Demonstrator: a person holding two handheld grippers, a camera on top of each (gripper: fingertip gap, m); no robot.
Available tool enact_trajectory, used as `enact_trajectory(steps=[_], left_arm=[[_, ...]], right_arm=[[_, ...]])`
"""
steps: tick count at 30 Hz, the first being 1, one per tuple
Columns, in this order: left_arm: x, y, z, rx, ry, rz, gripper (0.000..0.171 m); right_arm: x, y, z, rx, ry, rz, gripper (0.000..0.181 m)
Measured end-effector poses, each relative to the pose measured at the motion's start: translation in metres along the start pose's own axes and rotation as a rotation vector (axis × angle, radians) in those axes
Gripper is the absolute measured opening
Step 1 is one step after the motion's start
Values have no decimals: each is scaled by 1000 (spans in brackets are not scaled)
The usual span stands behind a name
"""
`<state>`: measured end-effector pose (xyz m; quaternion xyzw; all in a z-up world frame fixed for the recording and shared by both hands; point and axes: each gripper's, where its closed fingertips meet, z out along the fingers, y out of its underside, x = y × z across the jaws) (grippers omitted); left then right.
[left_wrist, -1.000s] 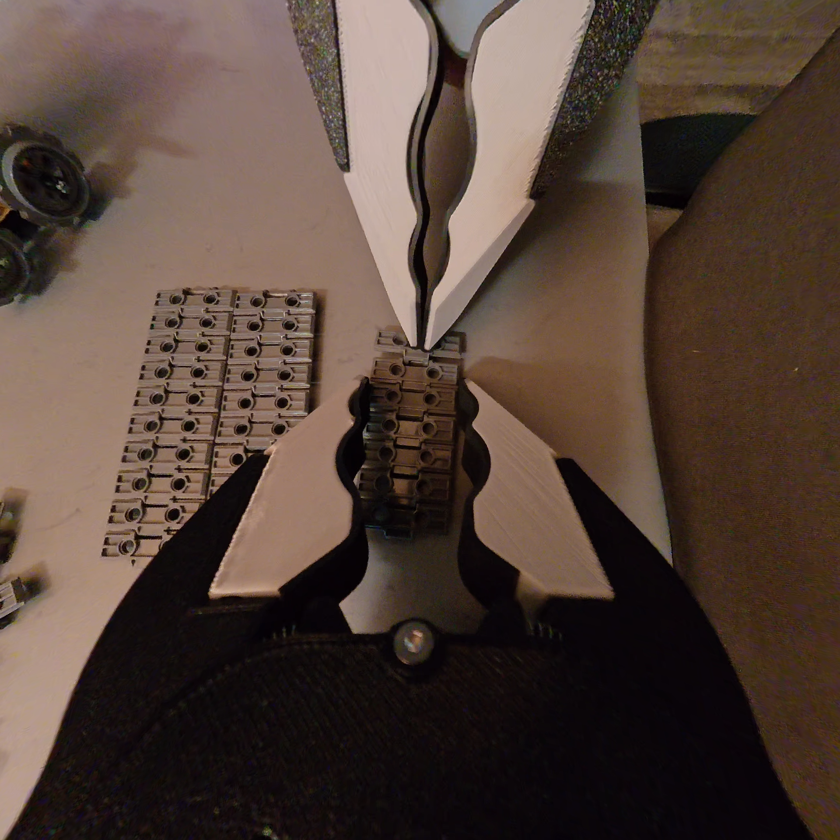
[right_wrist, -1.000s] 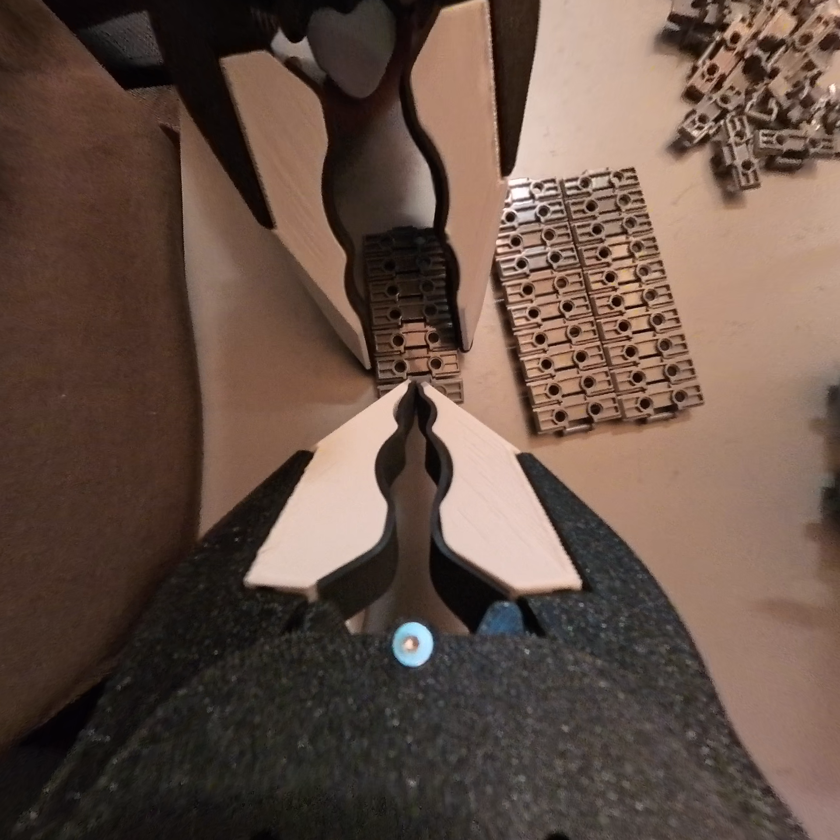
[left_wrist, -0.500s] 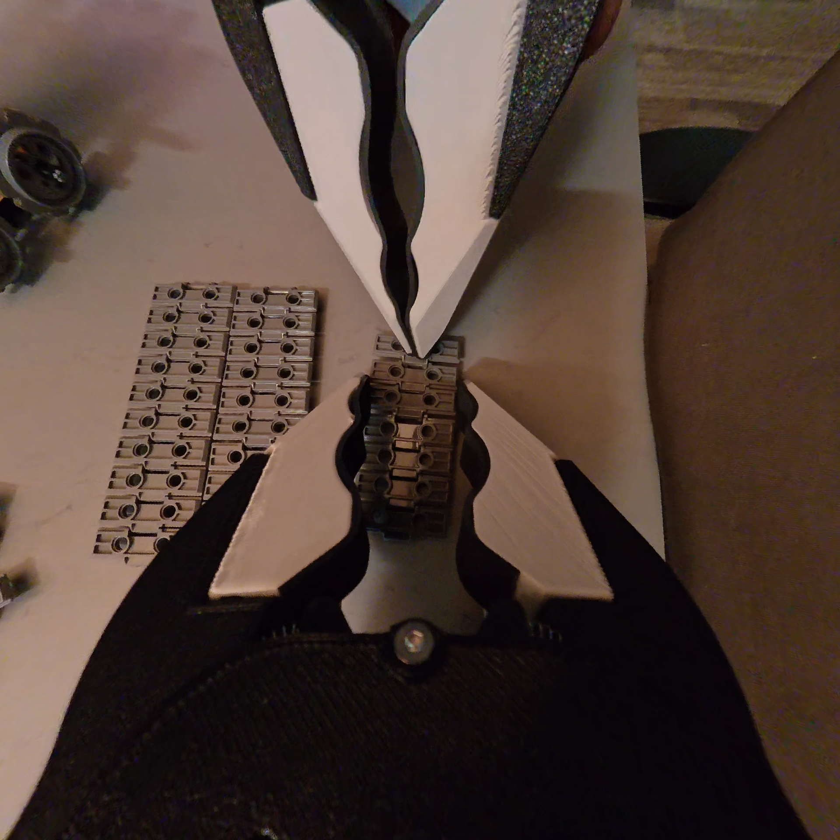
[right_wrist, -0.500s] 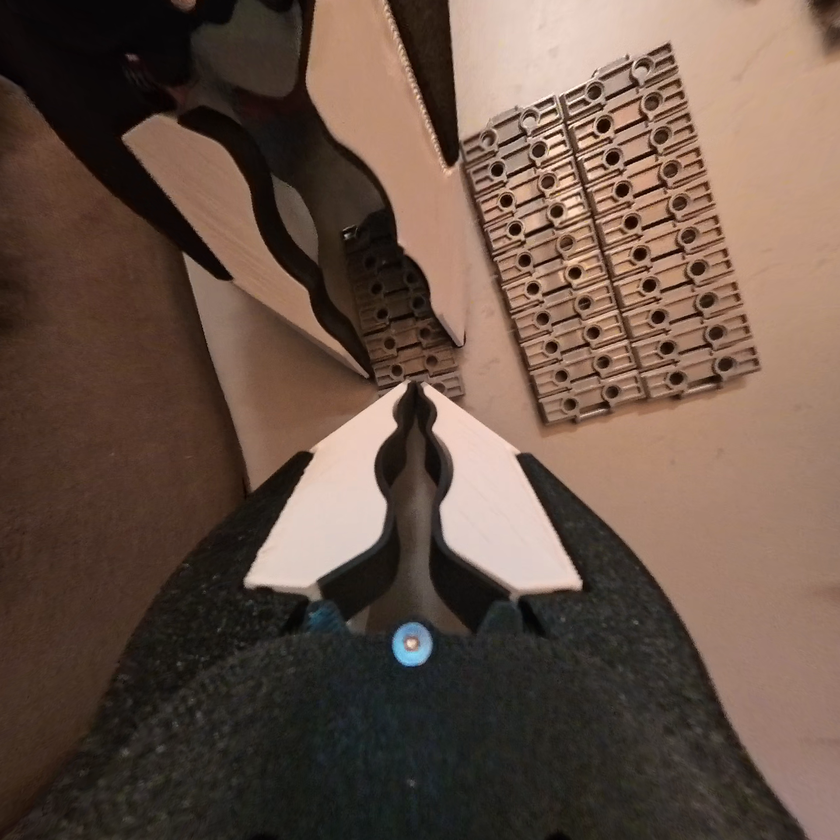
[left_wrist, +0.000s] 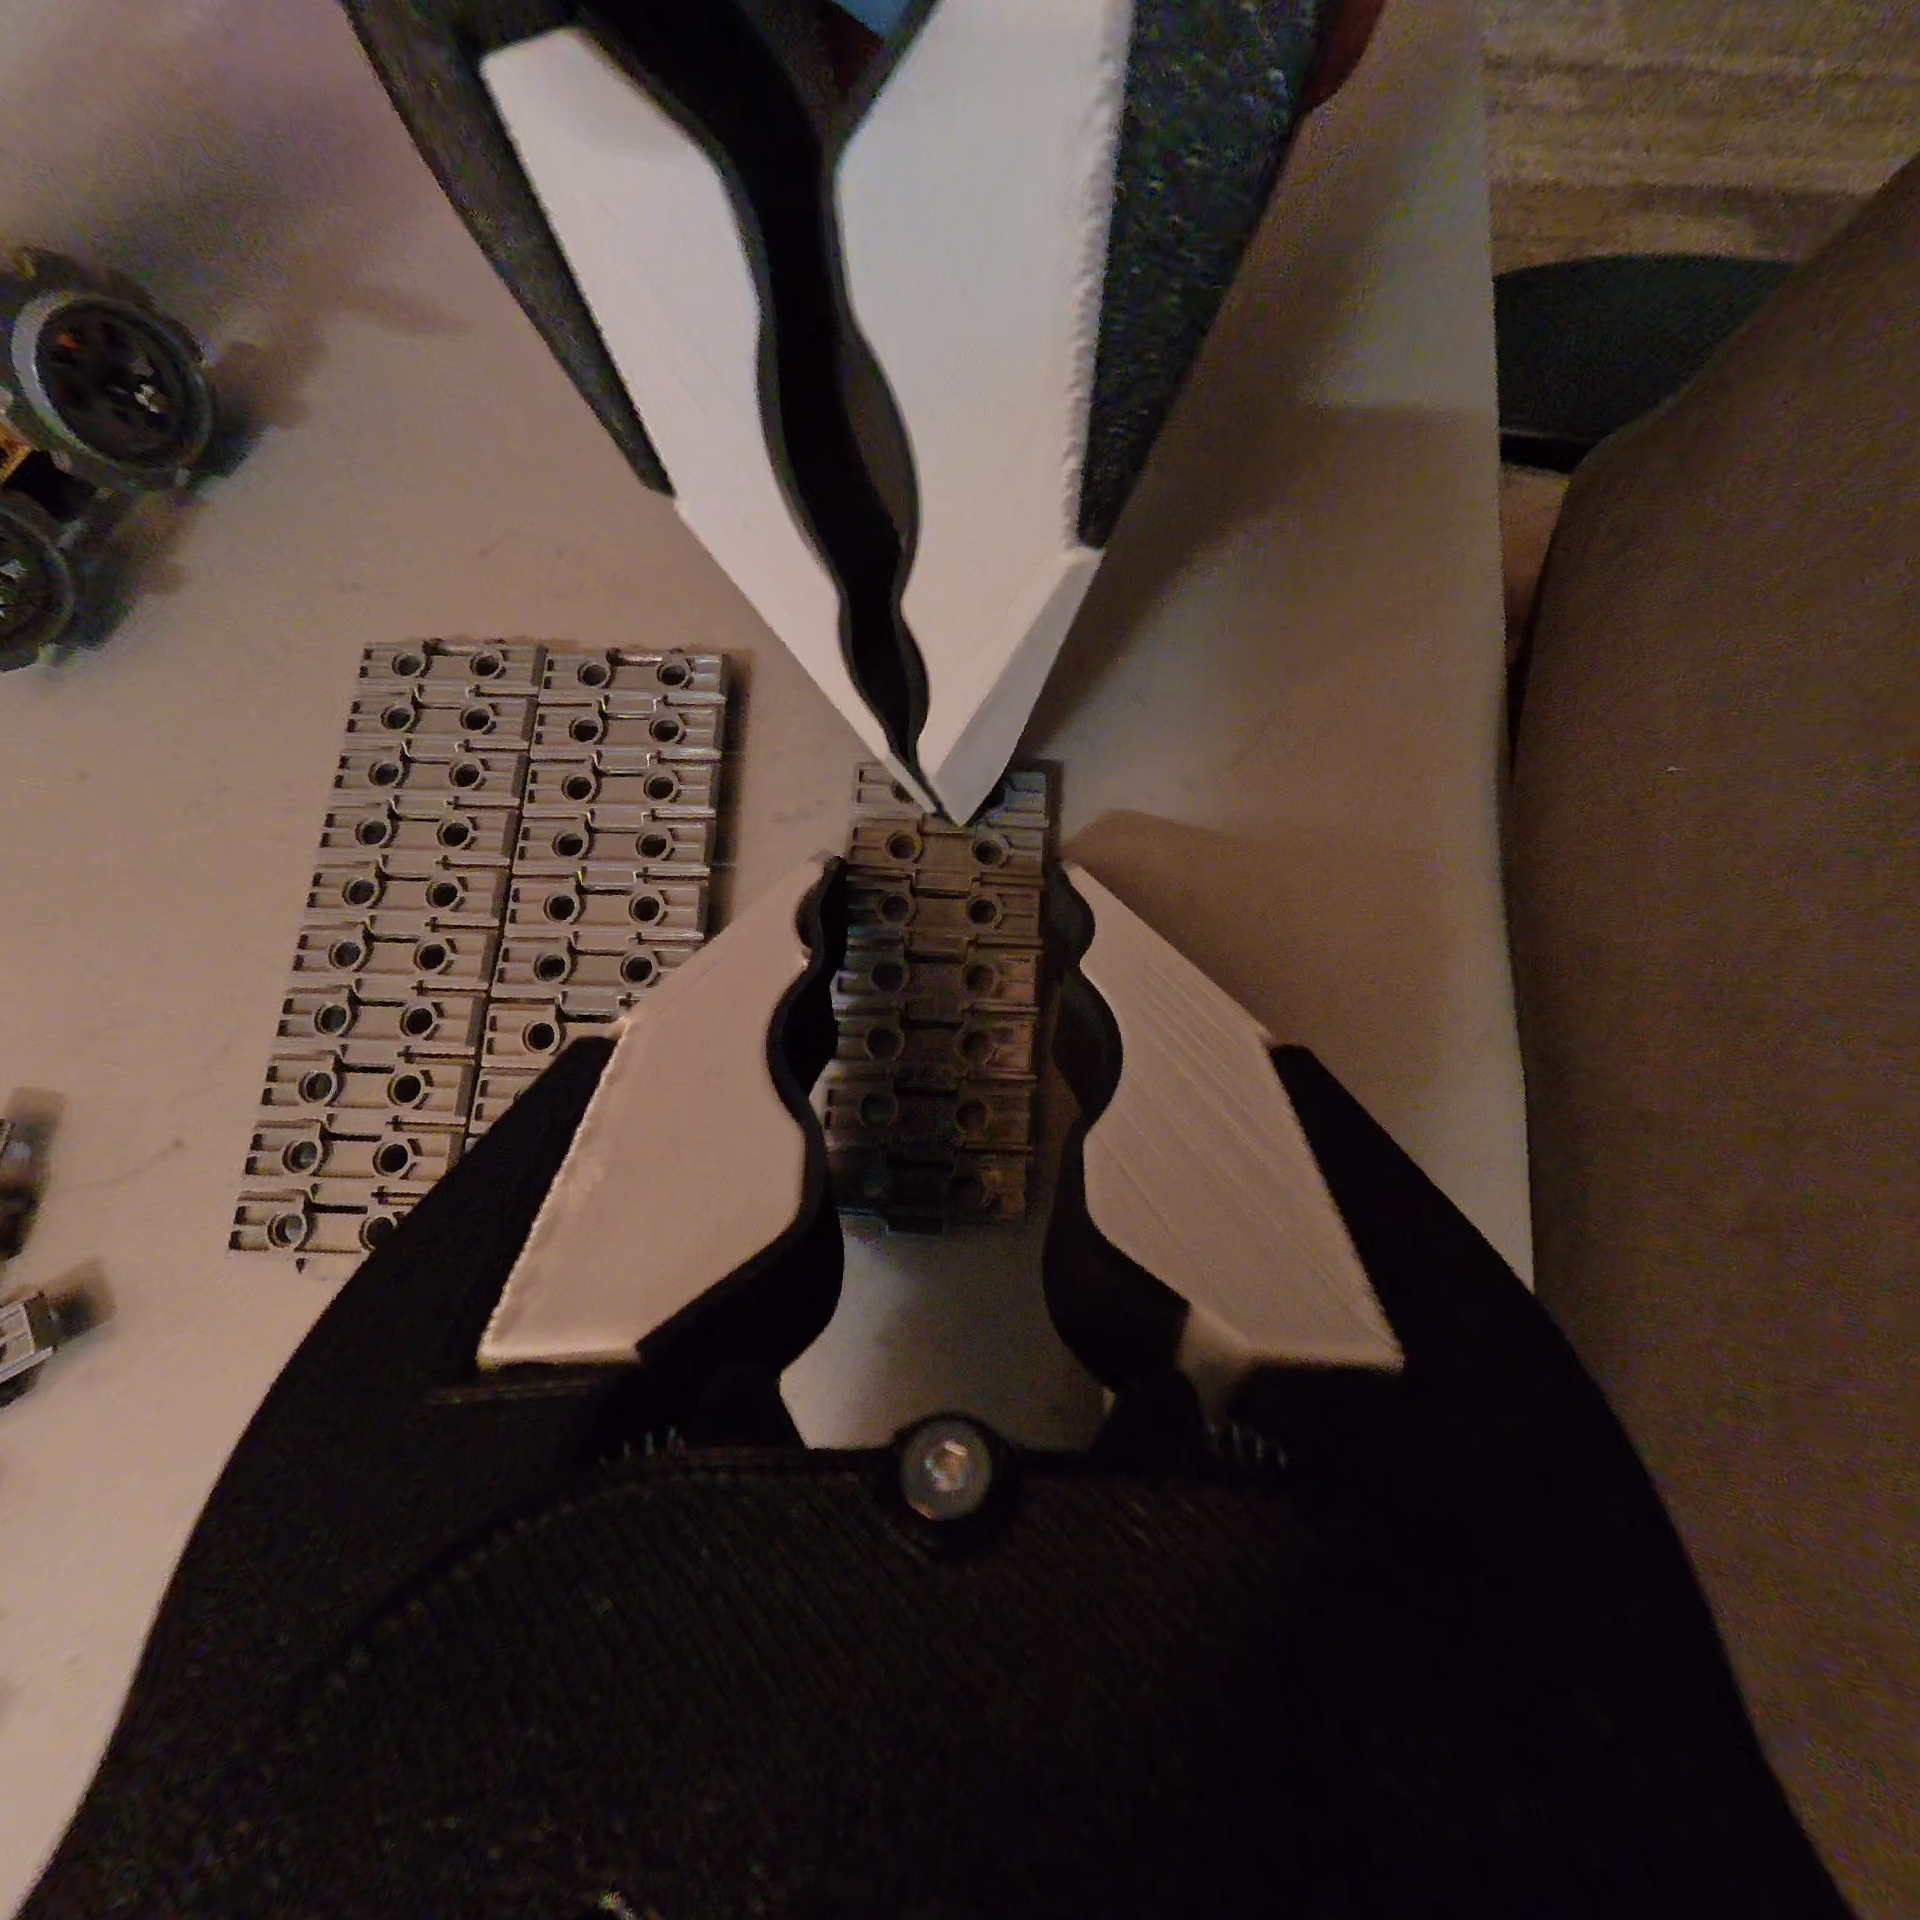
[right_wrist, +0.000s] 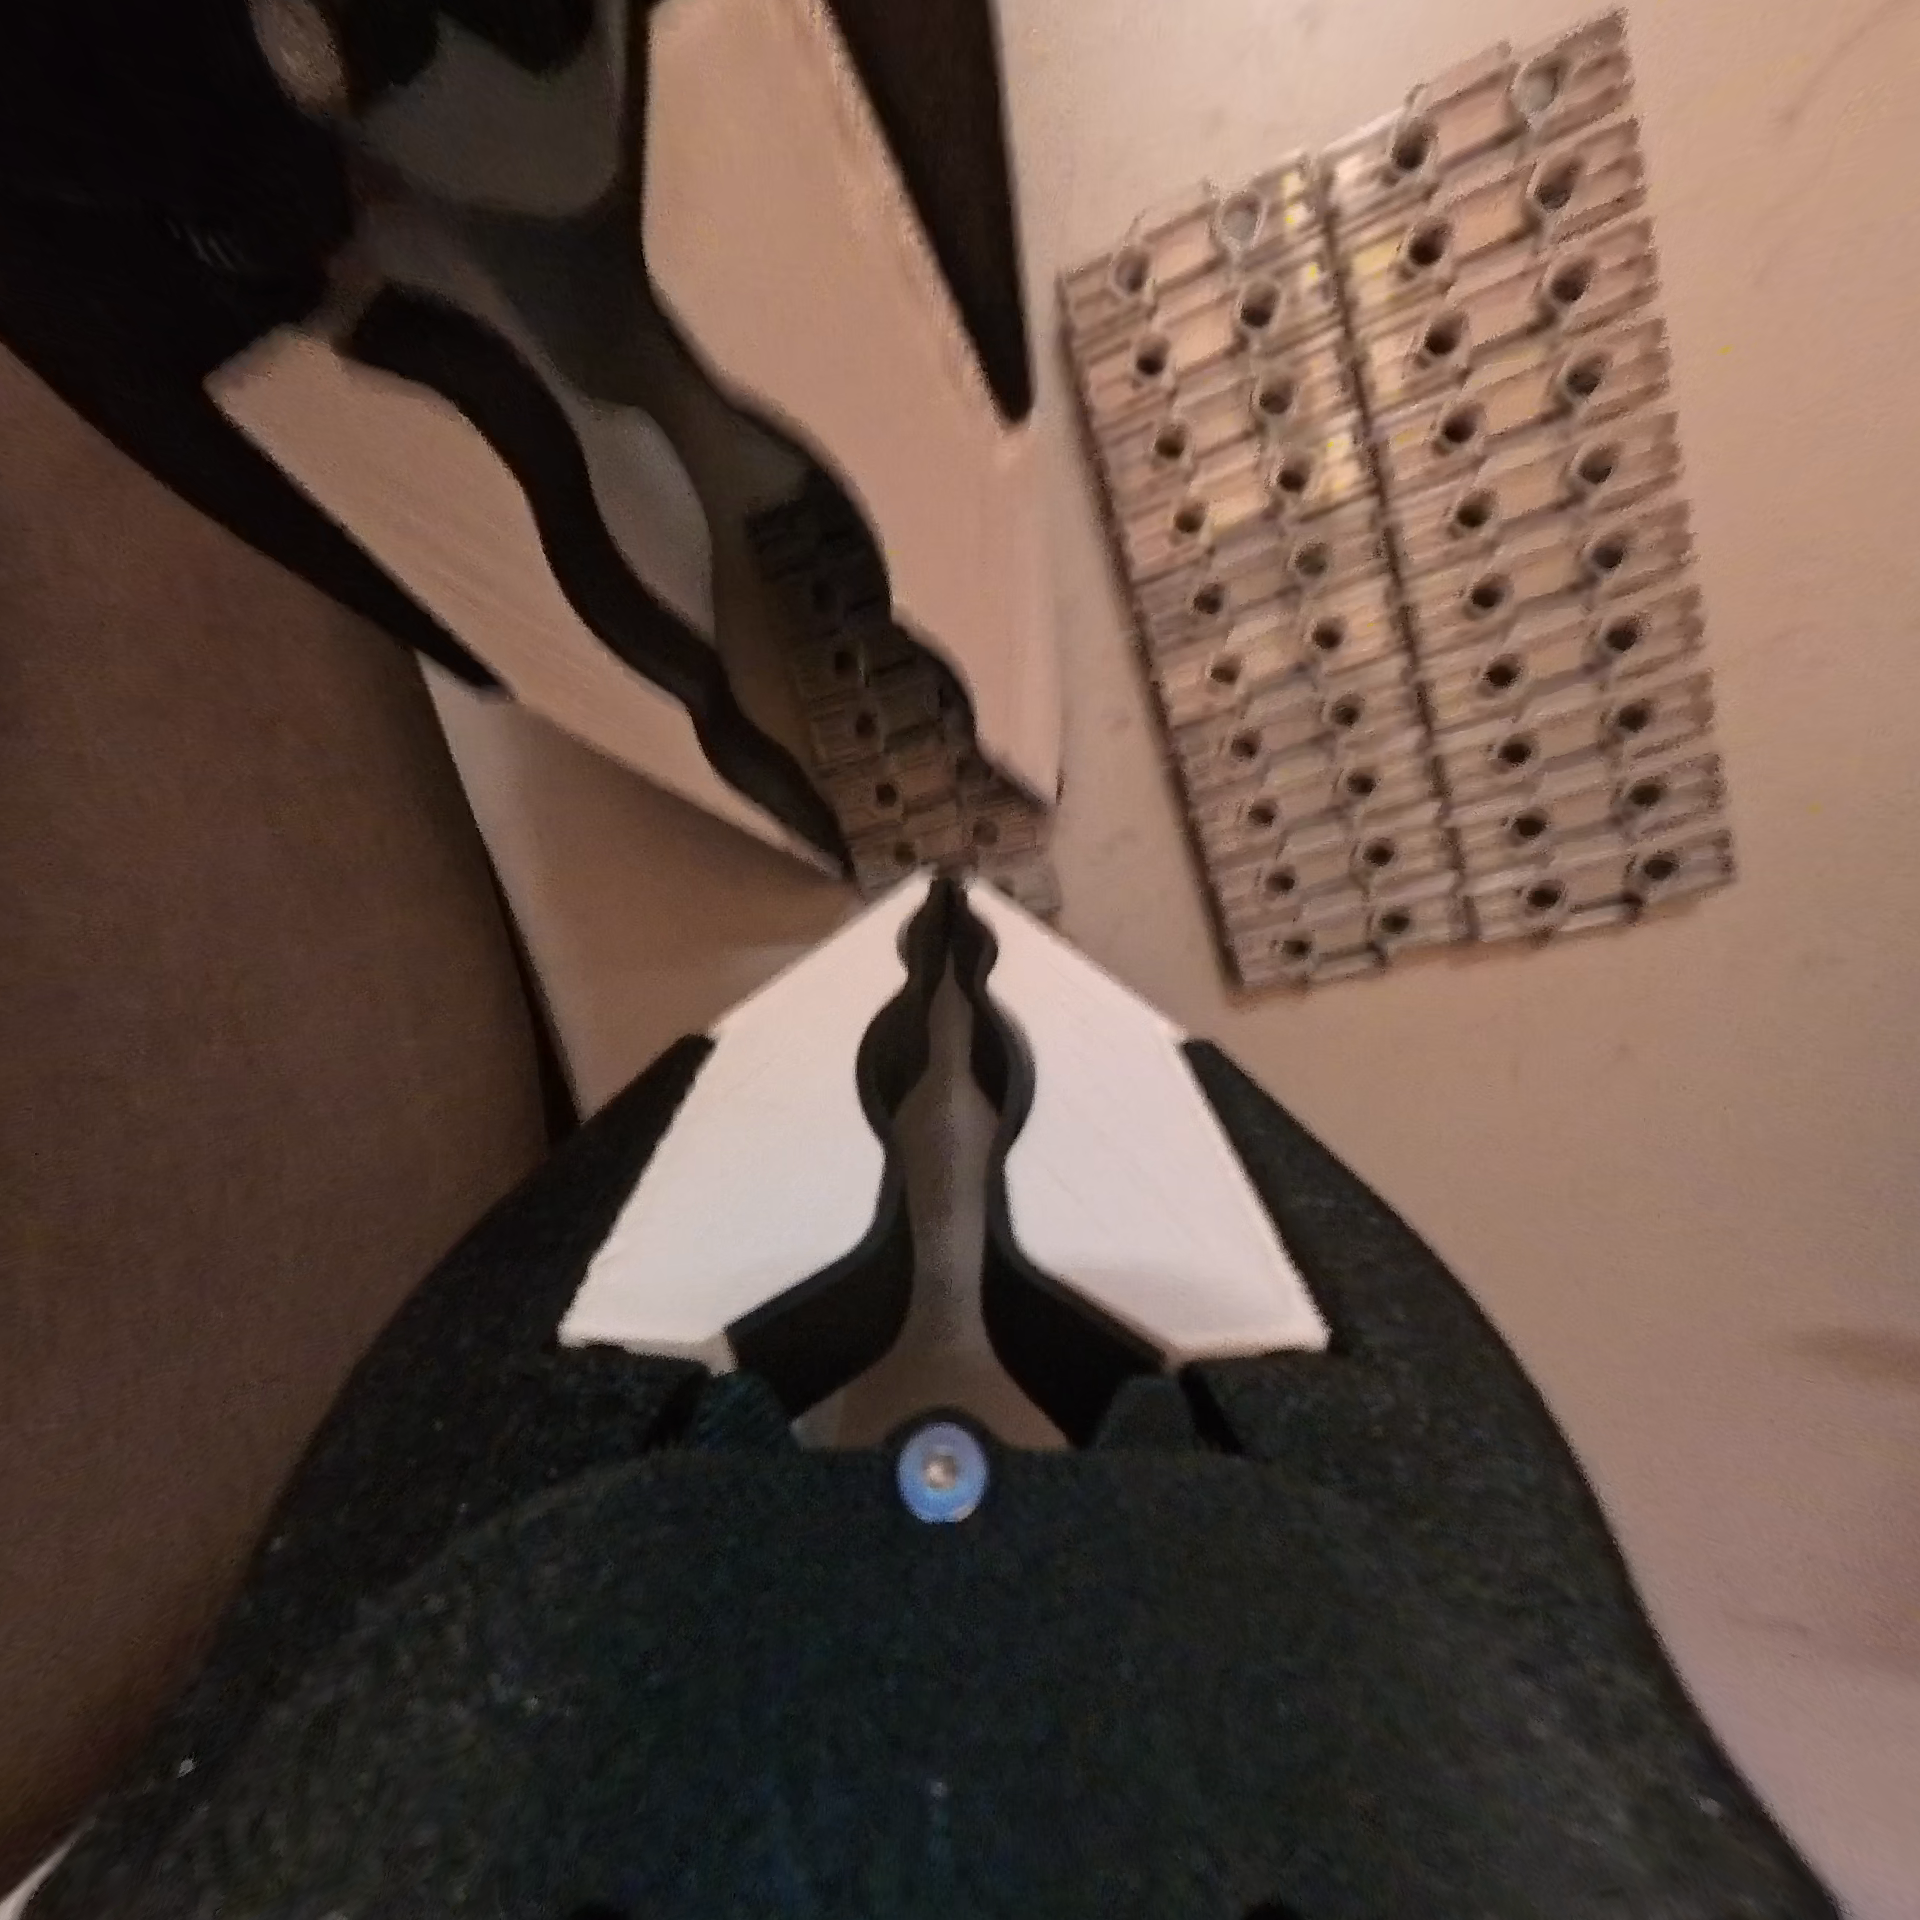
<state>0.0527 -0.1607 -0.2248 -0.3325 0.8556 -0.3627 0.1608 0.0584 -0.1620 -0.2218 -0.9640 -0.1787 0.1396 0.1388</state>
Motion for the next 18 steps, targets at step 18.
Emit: enact_trajectory(steps=[18], left_arm=[[-1,0,-1,6,-19,-7,37]], right_arm=[[1,0,-1,167,45,28,0]])
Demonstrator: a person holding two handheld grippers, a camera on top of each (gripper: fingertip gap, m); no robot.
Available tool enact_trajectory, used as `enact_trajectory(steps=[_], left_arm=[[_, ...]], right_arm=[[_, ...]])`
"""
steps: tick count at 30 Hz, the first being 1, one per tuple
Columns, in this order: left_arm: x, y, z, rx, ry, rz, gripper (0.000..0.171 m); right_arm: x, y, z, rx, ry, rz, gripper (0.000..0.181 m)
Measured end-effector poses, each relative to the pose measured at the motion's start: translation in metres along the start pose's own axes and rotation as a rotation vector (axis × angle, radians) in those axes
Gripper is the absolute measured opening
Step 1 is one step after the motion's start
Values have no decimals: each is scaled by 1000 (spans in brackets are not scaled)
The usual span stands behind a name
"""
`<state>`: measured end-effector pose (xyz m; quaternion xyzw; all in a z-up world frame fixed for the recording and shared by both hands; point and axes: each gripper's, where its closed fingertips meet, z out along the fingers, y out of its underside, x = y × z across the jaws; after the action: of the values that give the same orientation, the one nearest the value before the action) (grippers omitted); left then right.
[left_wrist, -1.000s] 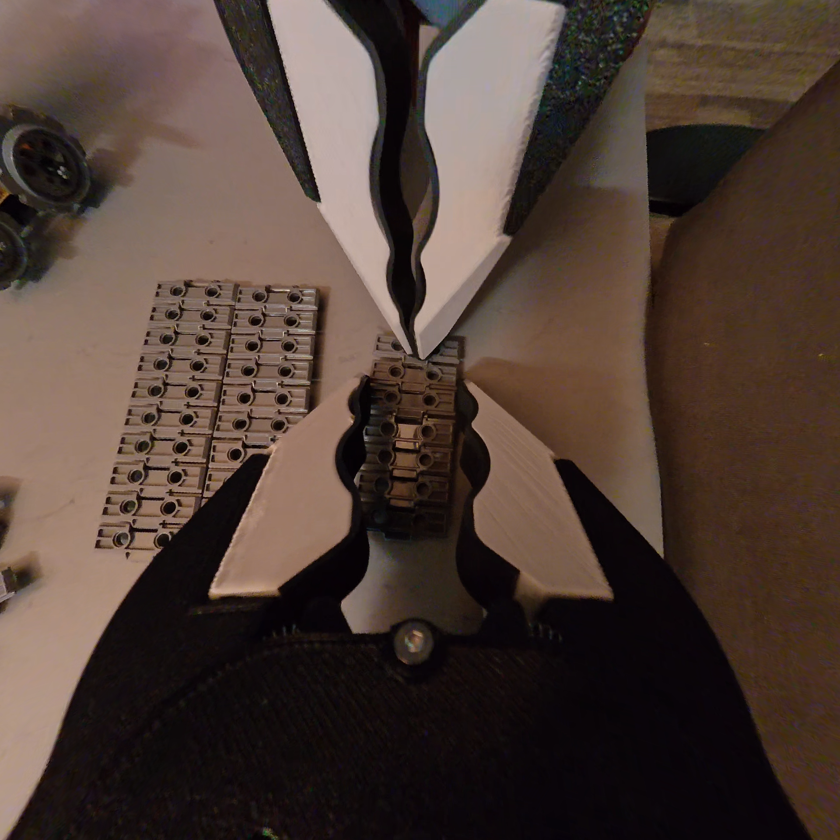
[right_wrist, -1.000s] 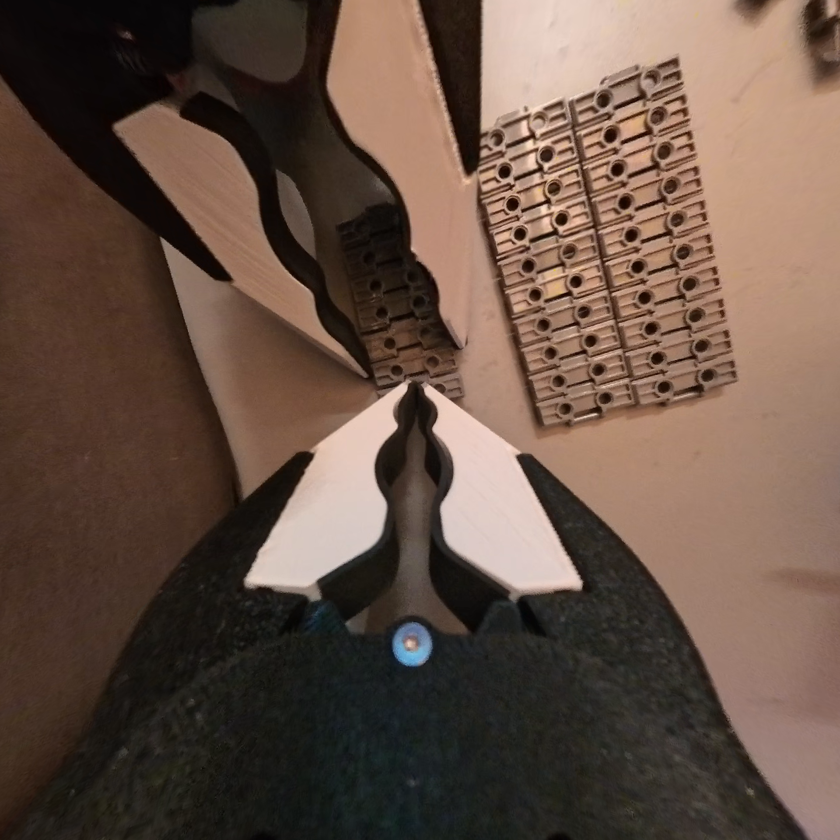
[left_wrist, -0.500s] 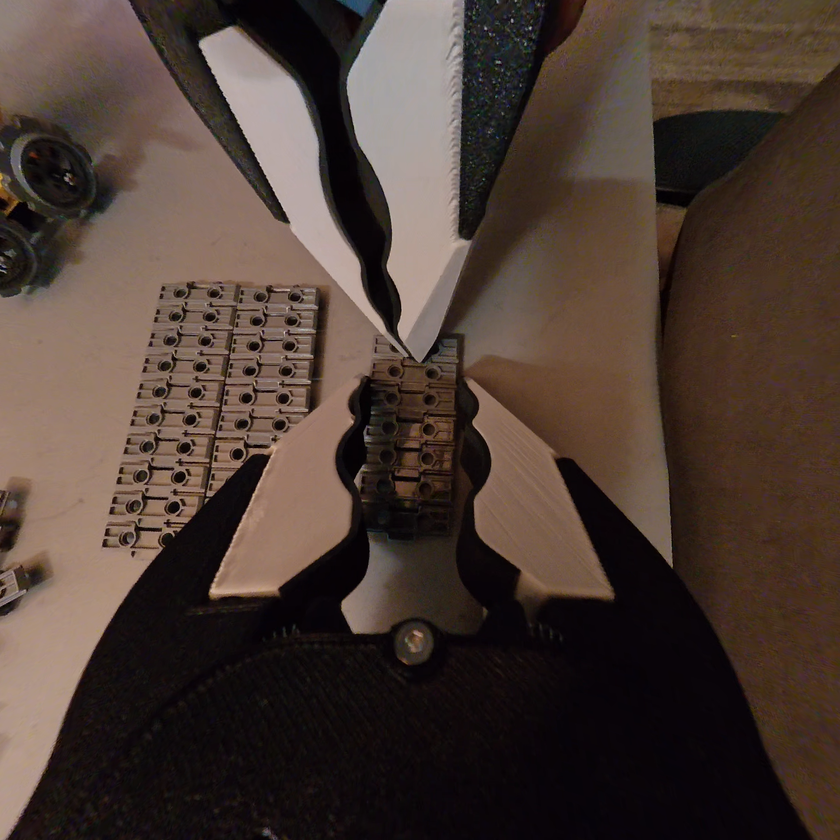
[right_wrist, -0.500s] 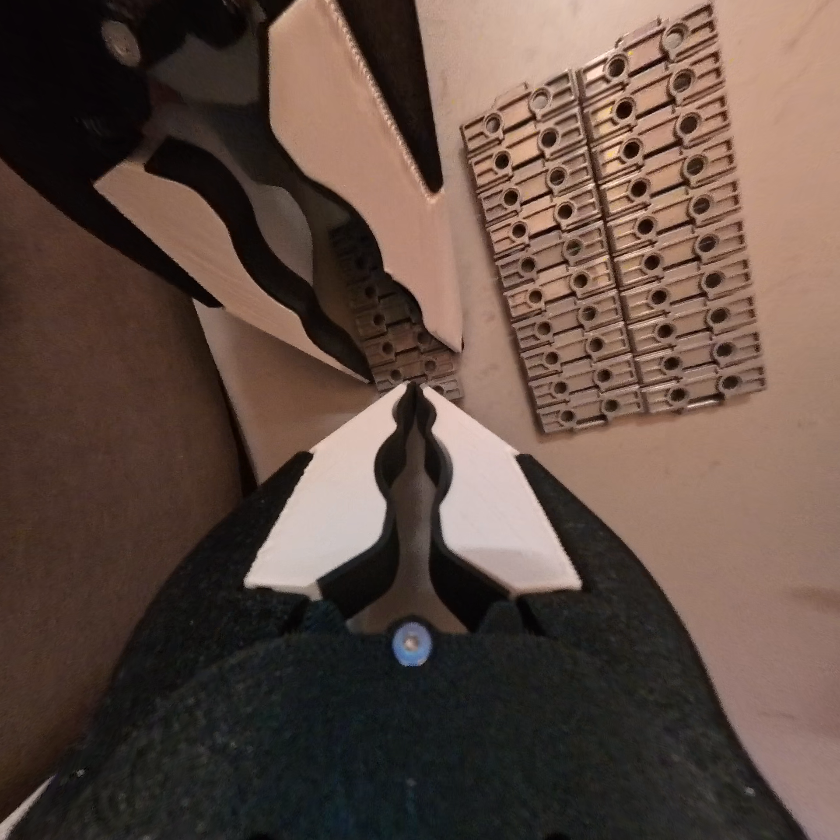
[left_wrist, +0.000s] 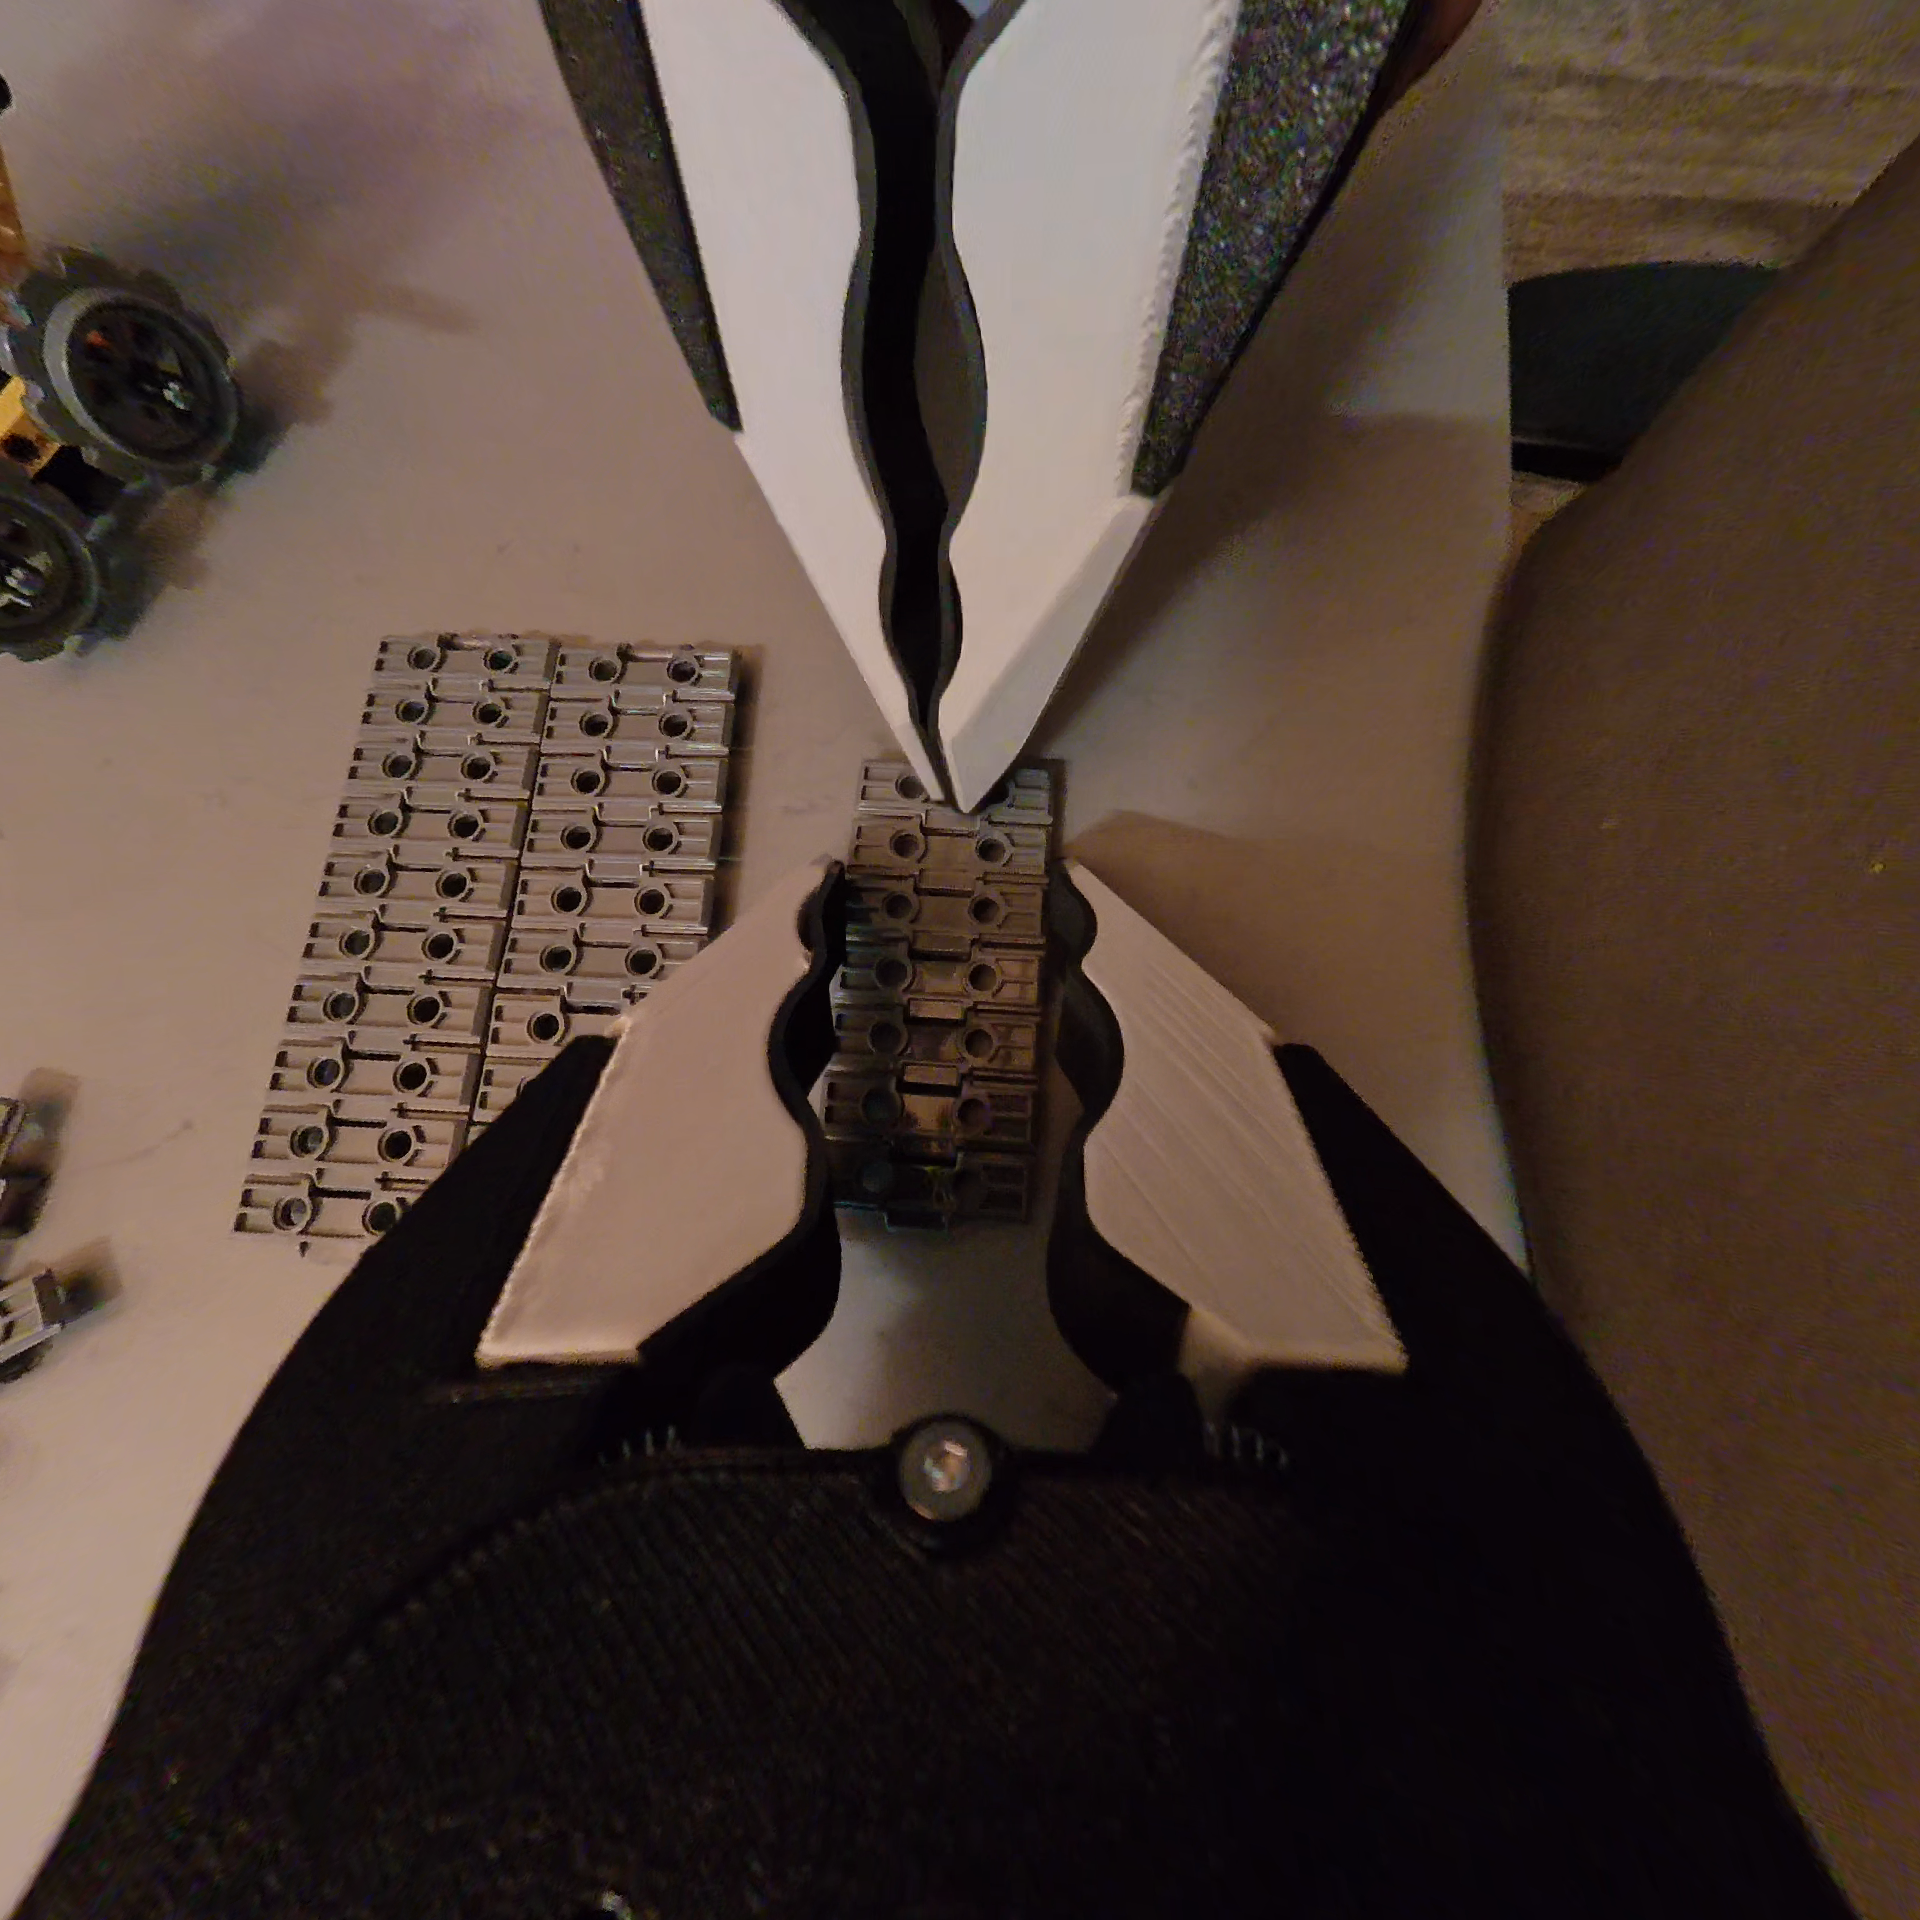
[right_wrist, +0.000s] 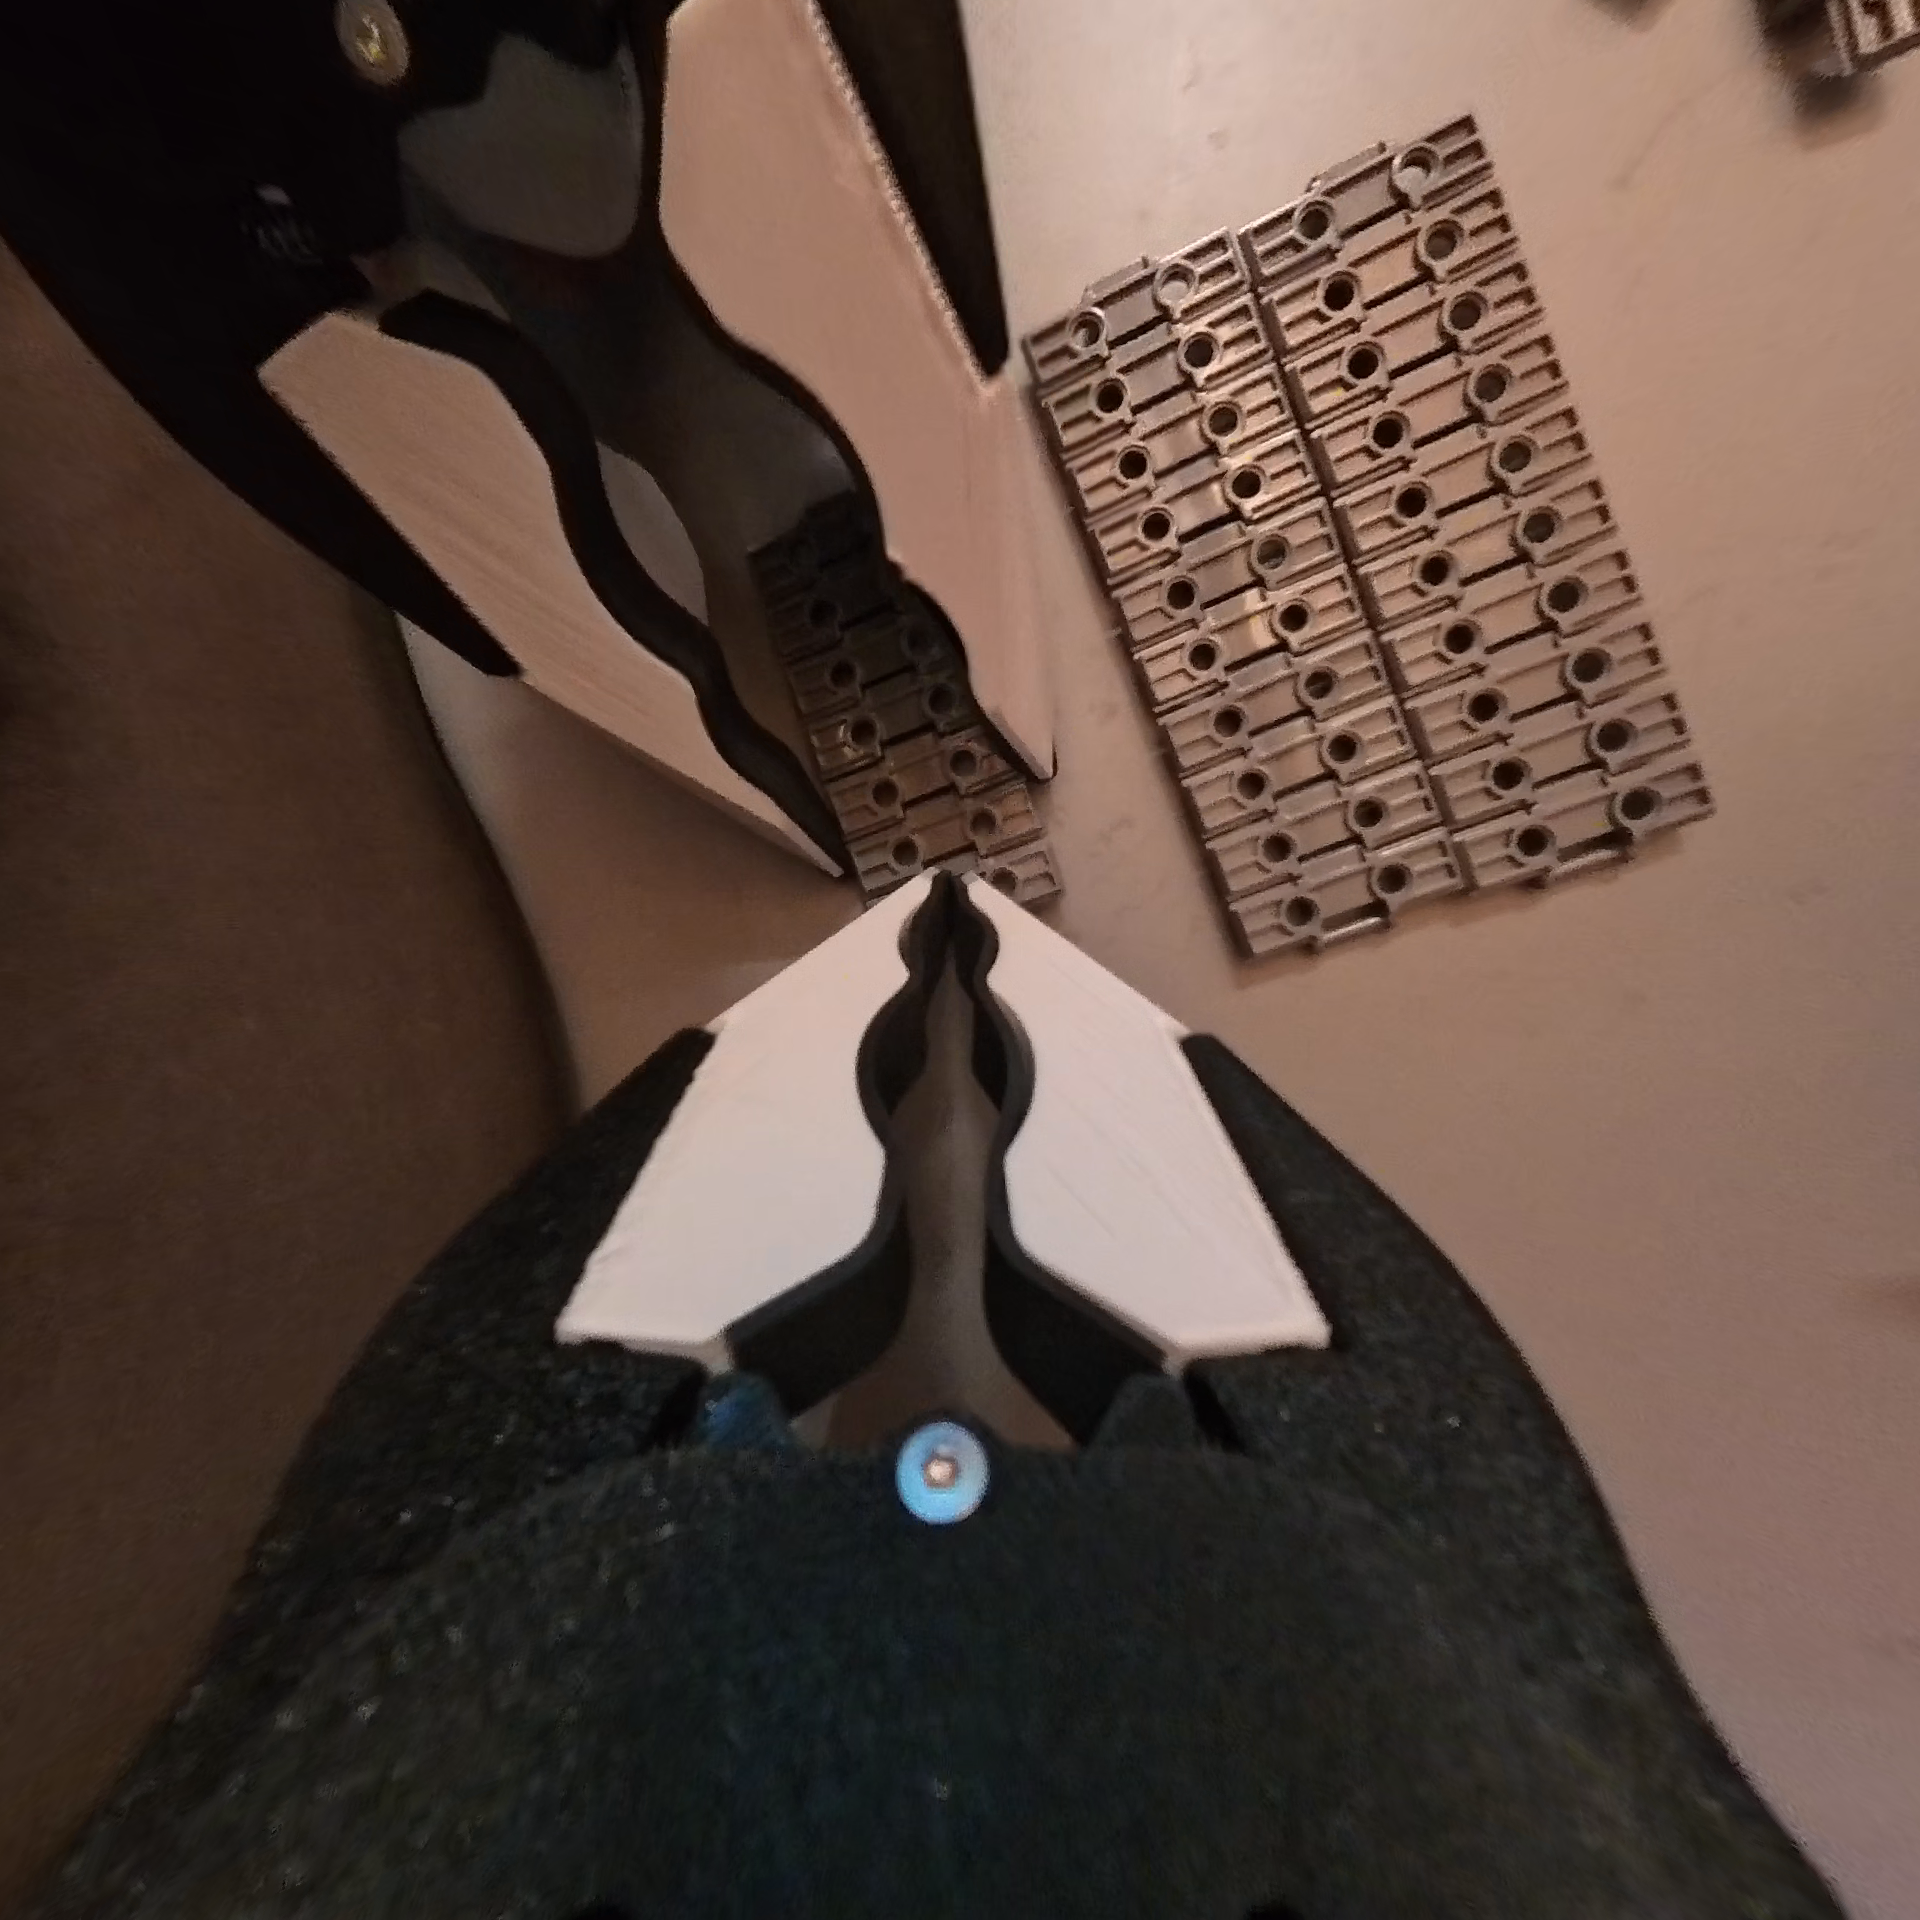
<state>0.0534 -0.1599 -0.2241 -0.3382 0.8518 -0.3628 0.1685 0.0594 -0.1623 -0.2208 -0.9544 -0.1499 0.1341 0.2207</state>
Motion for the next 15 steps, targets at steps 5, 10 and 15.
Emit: enact_trajectory(steps=[5,10,15], left_arm=[[-3,-1,-5,9,-2,-27,46],[-16,-19,-25,93,-3,-103,52],[-89,-17,-65,91,-266,-200,56]], right_arm=[[3,-14,-20,212,-64,97,21],[25,-27,-45,392,66,61,21],[32,-48,-53,521,197,-43,26]])
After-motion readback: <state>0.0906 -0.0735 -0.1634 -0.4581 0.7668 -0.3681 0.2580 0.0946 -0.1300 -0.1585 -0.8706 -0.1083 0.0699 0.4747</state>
